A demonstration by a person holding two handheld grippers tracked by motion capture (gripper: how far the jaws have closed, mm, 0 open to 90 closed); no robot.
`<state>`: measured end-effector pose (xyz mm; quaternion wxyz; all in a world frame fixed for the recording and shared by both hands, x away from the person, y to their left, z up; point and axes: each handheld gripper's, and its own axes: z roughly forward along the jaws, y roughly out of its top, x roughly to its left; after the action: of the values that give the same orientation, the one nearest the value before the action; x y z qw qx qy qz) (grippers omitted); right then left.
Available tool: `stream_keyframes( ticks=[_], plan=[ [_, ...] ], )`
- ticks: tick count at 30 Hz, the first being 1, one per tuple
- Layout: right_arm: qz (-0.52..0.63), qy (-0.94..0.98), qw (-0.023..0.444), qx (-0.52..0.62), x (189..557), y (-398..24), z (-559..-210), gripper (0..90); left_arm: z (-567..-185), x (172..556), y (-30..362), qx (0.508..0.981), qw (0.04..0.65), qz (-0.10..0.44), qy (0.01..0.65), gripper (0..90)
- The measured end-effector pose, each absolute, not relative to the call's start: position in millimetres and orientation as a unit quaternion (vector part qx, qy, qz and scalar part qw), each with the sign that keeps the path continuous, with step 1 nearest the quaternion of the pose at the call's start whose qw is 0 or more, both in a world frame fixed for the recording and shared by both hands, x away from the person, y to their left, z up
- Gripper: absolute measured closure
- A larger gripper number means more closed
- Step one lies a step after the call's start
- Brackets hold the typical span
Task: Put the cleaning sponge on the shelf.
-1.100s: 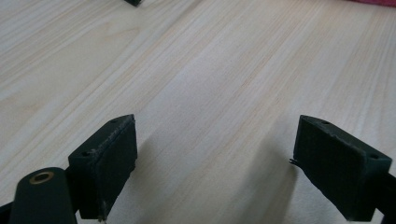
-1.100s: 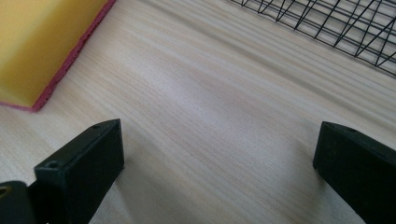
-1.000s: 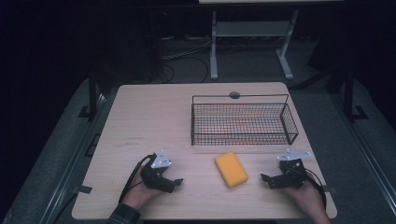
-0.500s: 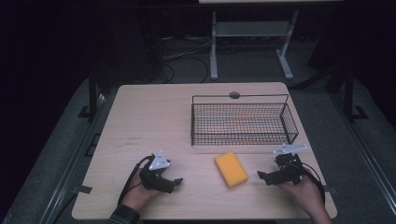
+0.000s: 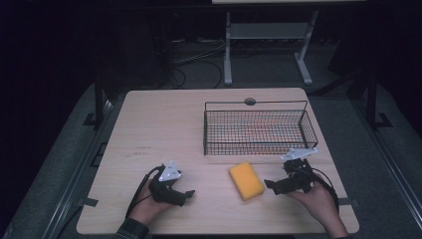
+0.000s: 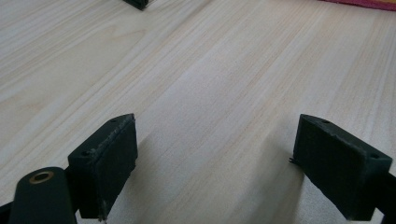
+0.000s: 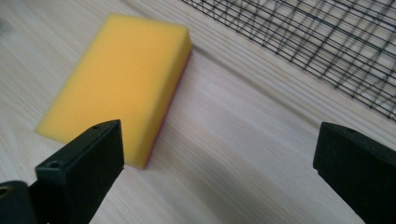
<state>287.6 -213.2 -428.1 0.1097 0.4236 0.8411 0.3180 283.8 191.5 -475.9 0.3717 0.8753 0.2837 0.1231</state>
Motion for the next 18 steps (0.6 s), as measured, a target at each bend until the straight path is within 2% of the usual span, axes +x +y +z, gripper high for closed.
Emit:
stream_keyframes(
  ticks=[18],
  plan=[
    [0.325, 0.853, 0.097, 0.397, 295, -177, -418, 1.4, -476, 284, 191, 0.873, 0.375, 0.123, 0.287, 13.0]
  ],
)
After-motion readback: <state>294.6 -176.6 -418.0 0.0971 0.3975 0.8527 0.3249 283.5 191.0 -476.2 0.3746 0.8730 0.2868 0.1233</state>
